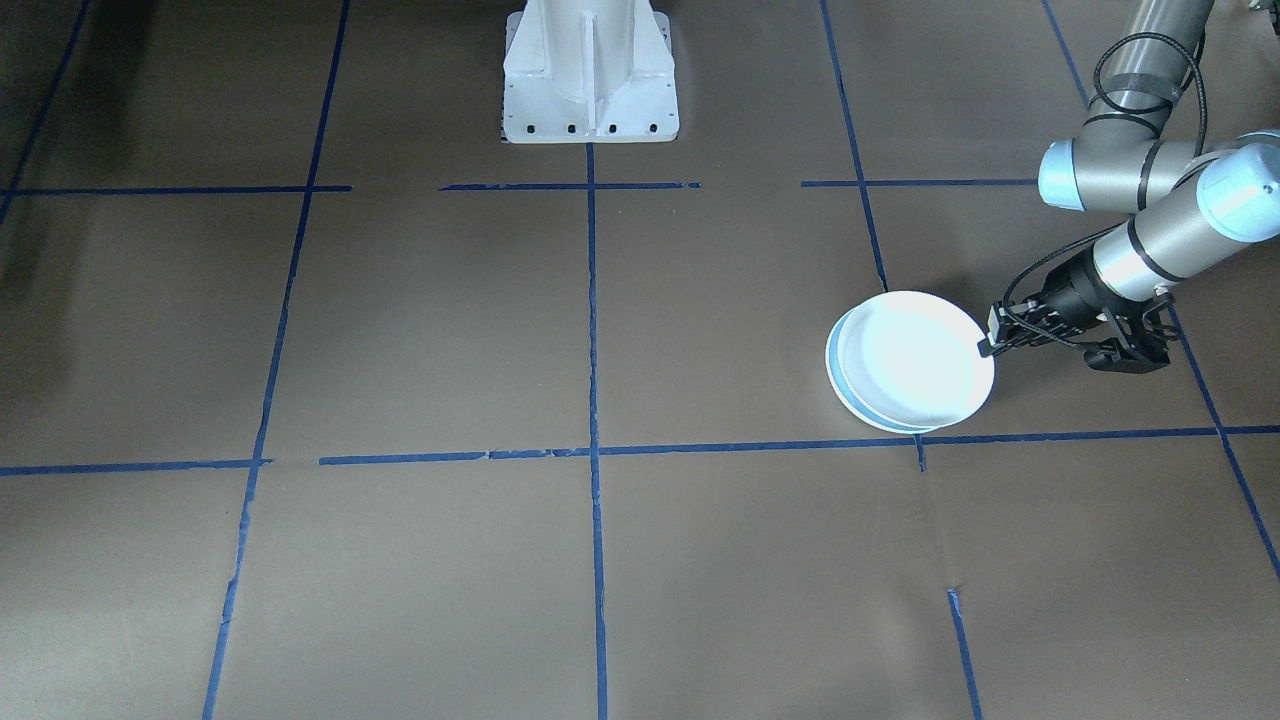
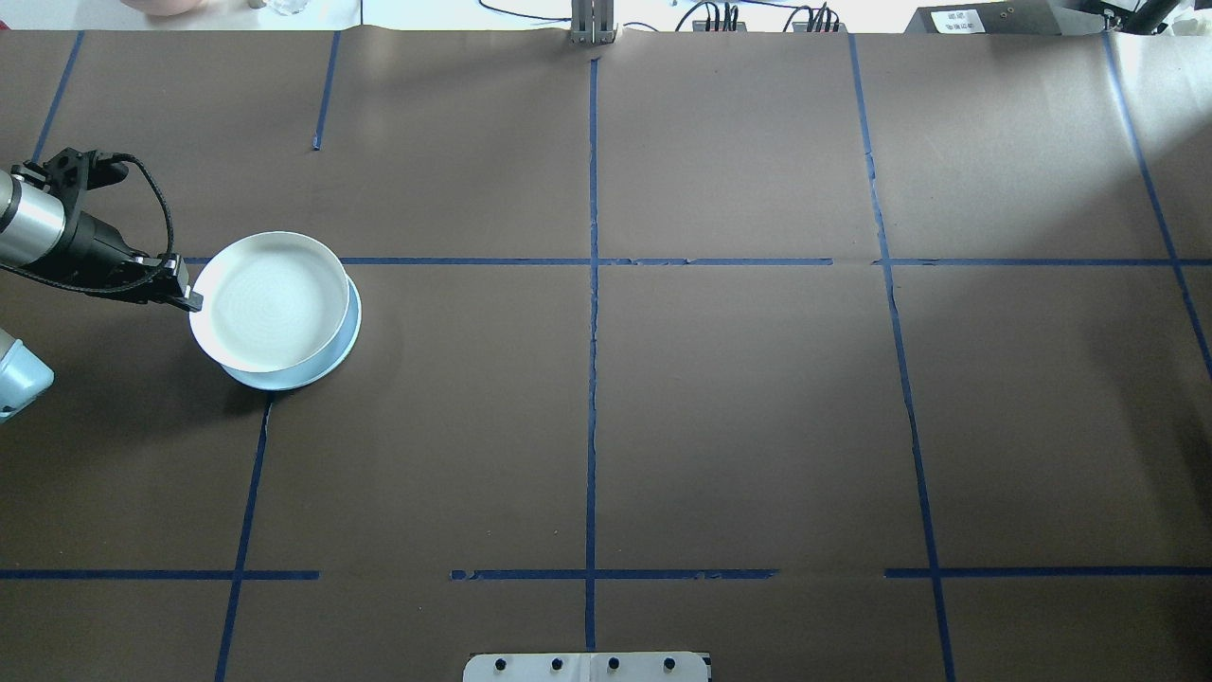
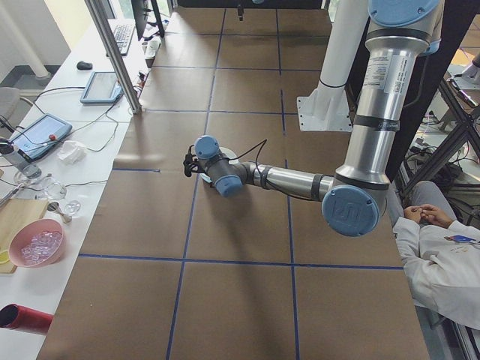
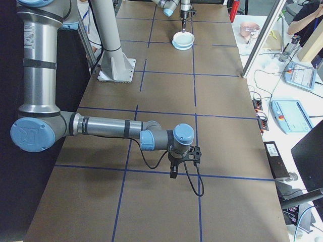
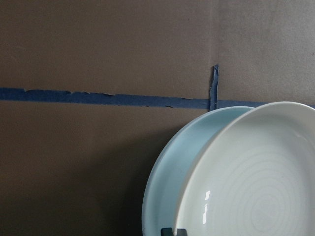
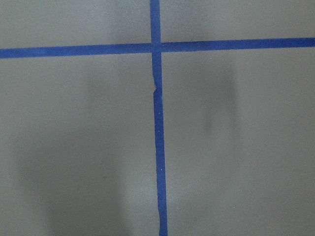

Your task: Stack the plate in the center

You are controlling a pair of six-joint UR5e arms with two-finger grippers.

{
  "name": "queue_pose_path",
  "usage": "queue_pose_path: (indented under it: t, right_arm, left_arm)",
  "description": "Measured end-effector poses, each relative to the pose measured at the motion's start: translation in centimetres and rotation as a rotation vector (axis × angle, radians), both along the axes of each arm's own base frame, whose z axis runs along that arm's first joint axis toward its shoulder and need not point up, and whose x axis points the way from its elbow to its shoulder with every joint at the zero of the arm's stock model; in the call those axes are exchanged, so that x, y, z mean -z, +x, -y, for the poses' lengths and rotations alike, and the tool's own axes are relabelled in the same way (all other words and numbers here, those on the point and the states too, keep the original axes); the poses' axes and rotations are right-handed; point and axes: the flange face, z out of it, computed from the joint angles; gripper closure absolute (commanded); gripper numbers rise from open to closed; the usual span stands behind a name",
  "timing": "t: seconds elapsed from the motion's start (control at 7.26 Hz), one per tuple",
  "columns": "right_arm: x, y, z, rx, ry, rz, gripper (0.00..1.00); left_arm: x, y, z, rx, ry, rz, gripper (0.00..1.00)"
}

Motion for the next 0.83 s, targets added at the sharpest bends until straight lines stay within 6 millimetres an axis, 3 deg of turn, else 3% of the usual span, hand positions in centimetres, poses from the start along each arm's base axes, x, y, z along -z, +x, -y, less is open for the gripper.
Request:
queue_pose_path:
  t: [0.28, 0.41, 0.55, 0.83]
  right_arm:
    - [0.00, 0.00, 0.00, 0.000, 0.000, 0.000, 0.00]
    - [0.00, 0.00, 0.00, 0.000, 0.000, 0.000, 0.00]
    - [0.00, 0.00, 0.00, 0.000, 0.000, 0.000, 0.00]
    - [0.01, 0.00, 0.00, 0.000, 0.001, 0.000, 0.00]
  left_arm:
    - [0.24, 0.04, 0.23, 0.002, -0.001, -0.001, 0.95]
    - [0.21, 0.13, 0.22, 0.001, -0.002, 0.001, 0.32]
    - [0.20, 0.21, 0.20, -0.001, -0.001, 0.002, 0.00]
    - [0.15, 0.23, 0.21, -0.005, 0.006, 0.004, 0.00]
